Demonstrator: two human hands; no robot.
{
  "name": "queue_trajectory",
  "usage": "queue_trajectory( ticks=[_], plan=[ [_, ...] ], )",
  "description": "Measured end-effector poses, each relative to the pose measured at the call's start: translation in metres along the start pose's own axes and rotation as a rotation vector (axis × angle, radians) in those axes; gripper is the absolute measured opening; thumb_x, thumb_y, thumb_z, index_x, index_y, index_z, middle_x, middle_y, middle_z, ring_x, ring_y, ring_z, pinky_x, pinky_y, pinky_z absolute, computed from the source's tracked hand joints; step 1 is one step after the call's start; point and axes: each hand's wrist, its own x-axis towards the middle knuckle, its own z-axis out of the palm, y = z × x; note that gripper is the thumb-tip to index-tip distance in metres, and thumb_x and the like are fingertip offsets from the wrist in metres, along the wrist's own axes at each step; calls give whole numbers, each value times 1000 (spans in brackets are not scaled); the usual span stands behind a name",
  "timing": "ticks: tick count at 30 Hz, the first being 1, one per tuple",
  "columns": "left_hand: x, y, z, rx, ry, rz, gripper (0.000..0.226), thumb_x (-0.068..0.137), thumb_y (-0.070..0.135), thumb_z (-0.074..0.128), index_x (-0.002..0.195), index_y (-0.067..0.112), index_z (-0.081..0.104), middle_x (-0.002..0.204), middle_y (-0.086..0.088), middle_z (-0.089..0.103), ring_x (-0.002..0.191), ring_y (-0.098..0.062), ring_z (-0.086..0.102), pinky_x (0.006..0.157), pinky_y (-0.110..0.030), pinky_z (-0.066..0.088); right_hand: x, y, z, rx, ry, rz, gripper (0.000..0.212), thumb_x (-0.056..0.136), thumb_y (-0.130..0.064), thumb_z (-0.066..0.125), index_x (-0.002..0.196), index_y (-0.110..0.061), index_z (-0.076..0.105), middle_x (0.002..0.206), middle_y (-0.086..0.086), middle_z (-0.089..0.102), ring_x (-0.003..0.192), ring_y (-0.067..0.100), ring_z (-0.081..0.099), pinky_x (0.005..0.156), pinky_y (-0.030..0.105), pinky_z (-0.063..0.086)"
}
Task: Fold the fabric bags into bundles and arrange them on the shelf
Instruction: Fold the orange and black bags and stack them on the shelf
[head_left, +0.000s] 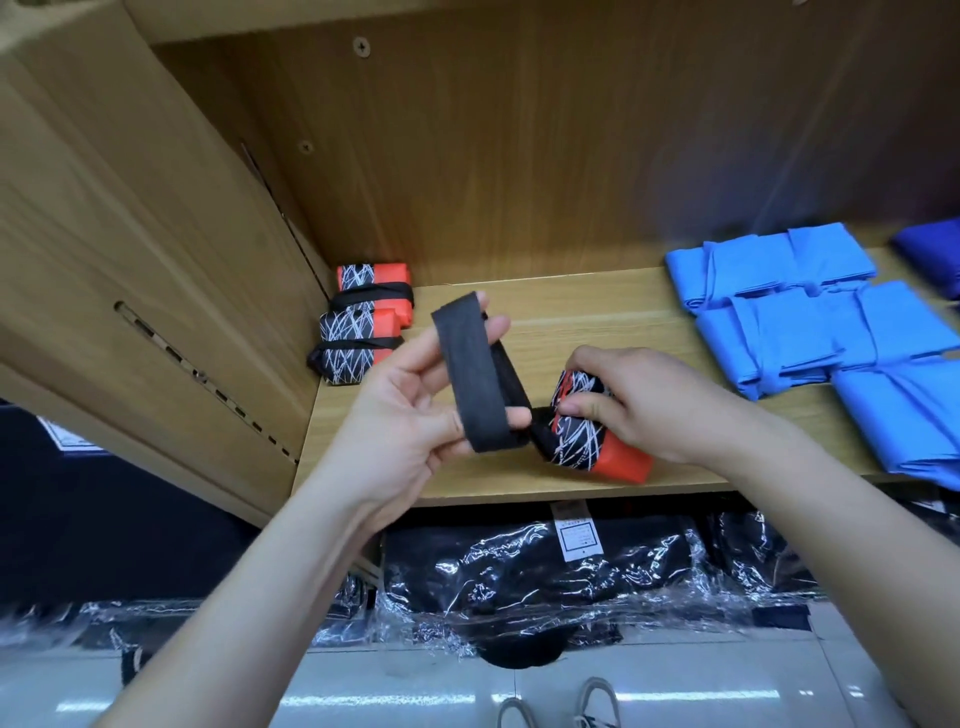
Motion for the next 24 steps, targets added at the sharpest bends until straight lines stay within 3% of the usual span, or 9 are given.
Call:
queue_trajectory(
  ticks=[3, 5, 8, 11, 13, 16, 18, 21, 24],
  plan=[
    [12, -14, -11, 163, 46, 37, 71, 58, 20, 85, 122, 33, 57, 125, 13, 65, 117, -11, 61, 96, -30, 52, -7, -13, -6, -137, -2, -60, 34, 94, -48, 49, 107, -17, 45, 92, -2, 59, 82, 23, 54, 66, 36, 37],
    [16, -20, -13, 346, 14, 35, 55, 64, 28, 80, 115, 32, 58, 116, 18, 67, 117, -2, 59, 107, -27, 43, -11, -24, -5, -205, 13, -141, 35, 96, -46, 48, 119, -20, 40, 104, -1, 61, 88, 26, 58, 68, 36, 39],
    [23, -25, -13, 566, -131, 3, 51, 73, 37, 77, 118, 25, 56, 120, 14, 63, 118, 1, 57, 106, -21, 41, -10, -30, 2, -239, -24, -208, 38, 97, -41, 49, 131, -28, 39, 111, -2, 62, 95, 25, 61, 75, 39, 47],
    [28, -34, -14, 609, -187, 5, 50, 77, 45, 72, 116, 17, 58, 116, 7, 66, 115, -5, 60, 102, -22, 44, -3, -24, 3, -45, -133, -171, 26, 95, -35, 57, 119, -25, 60, 108, -2, 66, 101, 20, 60, 84, 36, 46],
    [31, -41, -13, 609, -143, -34, 56, 74, 53, 65, 115, 16, 60, 116, 4, 67, 111, -8, 63, 99, -29, 47, 3, -16, 6, 204, -247, -121, 21, 94, -29, 62, 113, -21, 68, 108, -8, 70, 101, 11, 62, 88, 30, 47],
    [34, -46, -12, 757, 50, -72, 62, 76, 65, 48, 114, 17, 63, 114, 3, 70, 109, -12, 64, 97, -38, 49, 6, -7, 13, 569, -357, -85, 14, 97, -18, 58, 103, -14, 70, 94, -15, 69, 87, -3, 61, 80, 14, 45],
    [31, -40, -18, 1095, -3, 5, 47, 83, 50, 40, 109, 18, 63, 109, 1, 68, 110, -22, 61, 99, -40, 46, 1, 0, 14, 763, -389, -33, 15, 99, -20, 53, 97, -13, 67, 89, -10, 68, 81, 3, 60, 77, 16, 45],
    [19, -31, -26, 1859, -212, 318, 46, 74, 23, 60, 119, 19, 65, 134, -3, 58, 132, -25, 46, 119, -49, 16, -3, 10, 2, 1002, -443, 60, 16, 97, -28, 54, 89, -19, 66, 84, -1, 68, 73, 11, 61, 68, 21, 50],
    [14, -16, -35, 1989, -456, 553, 30, 66, 15, 67, 96, 16, 71, 123, -4, 67, 125, -25, 54, 117, -55, 17, -2, 25, -8, 1056, -510, 127, 18, 93, -29, 54, 82, -24, 68, 82, 2, 68, 69, 13, 62, 63, 21, 51]
  ],
)
